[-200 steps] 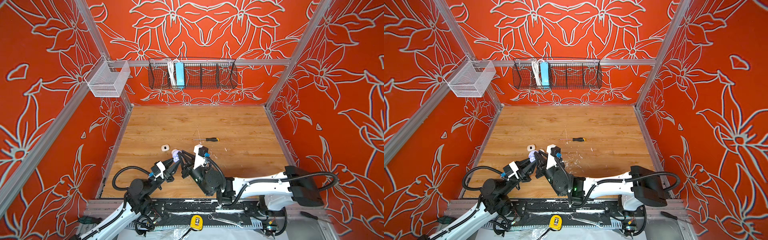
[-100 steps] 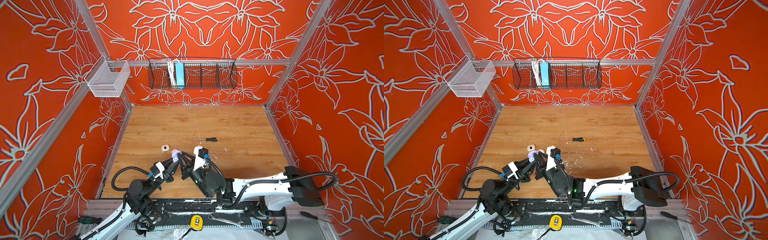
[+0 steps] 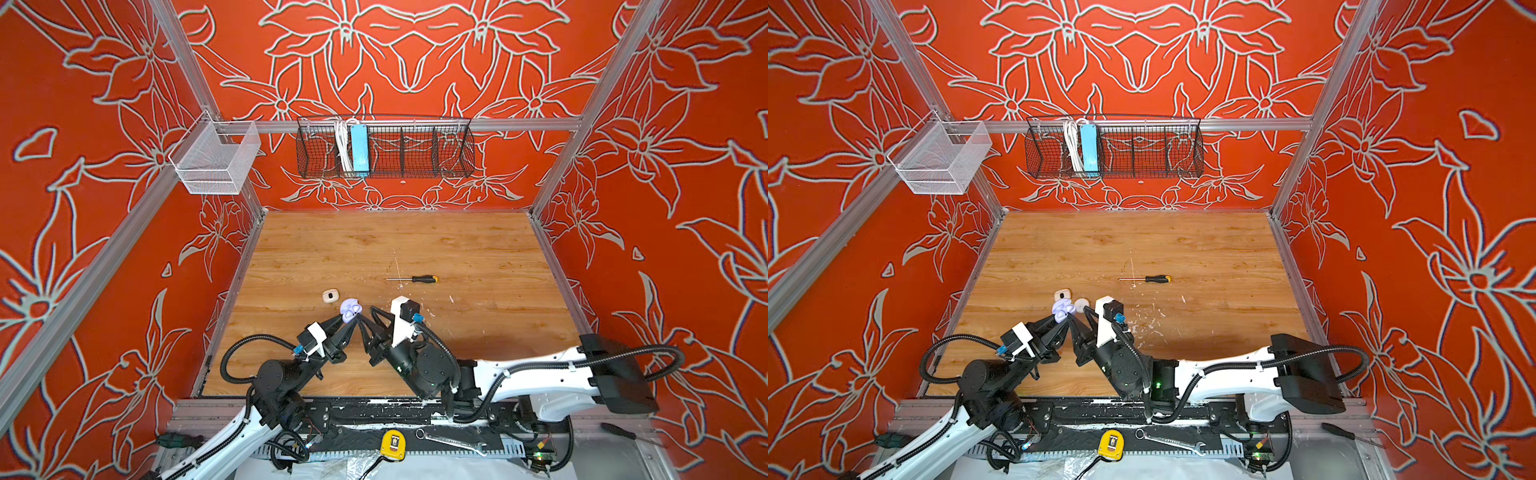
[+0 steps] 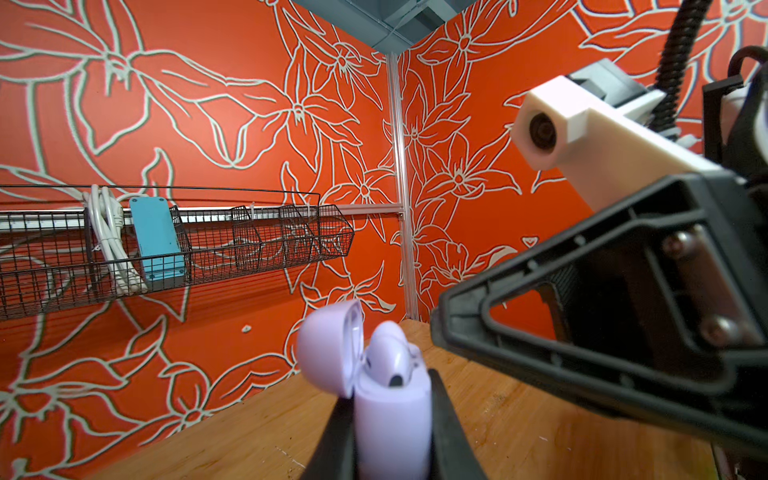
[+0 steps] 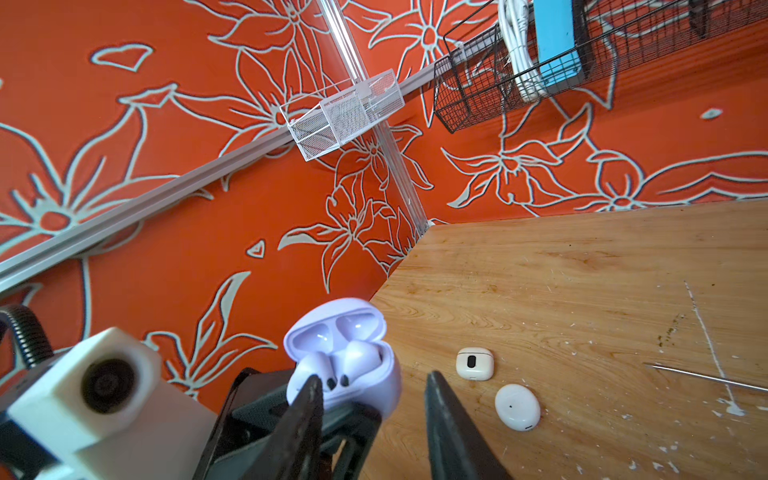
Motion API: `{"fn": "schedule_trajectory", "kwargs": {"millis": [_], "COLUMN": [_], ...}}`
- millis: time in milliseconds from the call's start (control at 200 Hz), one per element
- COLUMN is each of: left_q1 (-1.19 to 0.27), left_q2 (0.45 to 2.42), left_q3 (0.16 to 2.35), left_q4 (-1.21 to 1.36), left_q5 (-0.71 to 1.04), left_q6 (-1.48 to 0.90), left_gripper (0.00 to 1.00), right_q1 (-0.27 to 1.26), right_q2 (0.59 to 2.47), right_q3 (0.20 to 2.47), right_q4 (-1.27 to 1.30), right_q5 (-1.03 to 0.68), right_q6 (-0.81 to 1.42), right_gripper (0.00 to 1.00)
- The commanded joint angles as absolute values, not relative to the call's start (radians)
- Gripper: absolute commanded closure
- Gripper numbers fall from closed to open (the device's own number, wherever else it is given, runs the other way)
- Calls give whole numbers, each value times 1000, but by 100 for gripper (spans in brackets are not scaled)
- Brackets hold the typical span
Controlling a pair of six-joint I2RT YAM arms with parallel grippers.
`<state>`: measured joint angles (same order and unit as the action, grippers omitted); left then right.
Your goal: Insert the wireless bluetooth earbuds into the charging case
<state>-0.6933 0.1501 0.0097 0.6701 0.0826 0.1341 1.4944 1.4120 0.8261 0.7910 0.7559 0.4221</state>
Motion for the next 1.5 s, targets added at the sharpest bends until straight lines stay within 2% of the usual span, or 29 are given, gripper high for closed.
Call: {"fn": "schedule_trajectory", "kwargs": {"millis": [0,95,270,561,751,846,931,1206,1406,1496], "left_q1": [-694,-694,-693,-704,-736,-754,-762,-769,-769,-769], "left_q2": [157,194,295,569,669,699,708,721,709,705], "left_q3": [11,24,64,196,240,239,241,242,245,249], "left_q4": [681,686,686,660,633,640,626,615,609,596], "left_q5": [81,107,199,524,674,710,745,706,592,536], "left_q6": [137,143,176,250,340,386,427,444,387,366], "left_gripper": [100,100,100,100,100,100,100,100,100,100], "right_q1": [1502,1500,1482,1417,1294,1213,1189,1167,1171,1195], "right_q2": [1327,1279,1203,1047,949,958,988,1112,1194,1189], "right_q3": [814,820,894,944,959,1000,1040,1062,1050,1020], "right_q4": [743,668,380,36,-176,-301,-392,-444,-438,-416], "right_q5": [812,833,811,790,651,531,491,229,71,50], "right_q6": [395,382,377,384,479,506,498,435,416,423], "right_gripper": [59,60,60,59,60,60,60,59,60,61]}}
